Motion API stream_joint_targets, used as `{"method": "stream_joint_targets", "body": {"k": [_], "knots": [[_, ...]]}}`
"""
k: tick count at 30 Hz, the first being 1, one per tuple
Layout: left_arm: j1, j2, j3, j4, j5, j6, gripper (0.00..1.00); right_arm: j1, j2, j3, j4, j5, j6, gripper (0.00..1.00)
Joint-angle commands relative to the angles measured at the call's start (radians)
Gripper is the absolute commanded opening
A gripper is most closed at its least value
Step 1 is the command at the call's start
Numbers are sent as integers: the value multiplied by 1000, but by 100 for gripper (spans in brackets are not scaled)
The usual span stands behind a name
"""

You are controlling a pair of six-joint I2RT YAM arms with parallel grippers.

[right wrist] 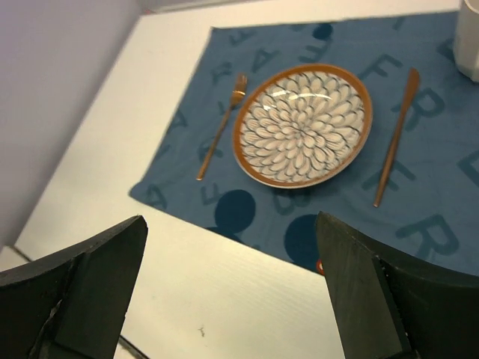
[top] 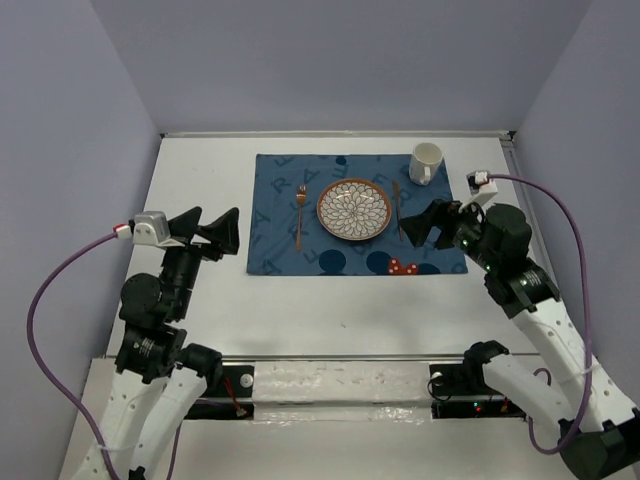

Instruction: Set the dinner table for one person

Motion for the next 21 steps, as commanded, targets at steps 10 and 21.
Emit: {"method": "stream_joint_targets", "body": {"k": [10,21], "knots": [[-3,-105,155,-30,60,15,99,6,-496,46,18,-28,-12,100],[-3,-111,157,-31,55,63,99,6,-529,117,7,85,-48,100]]}}
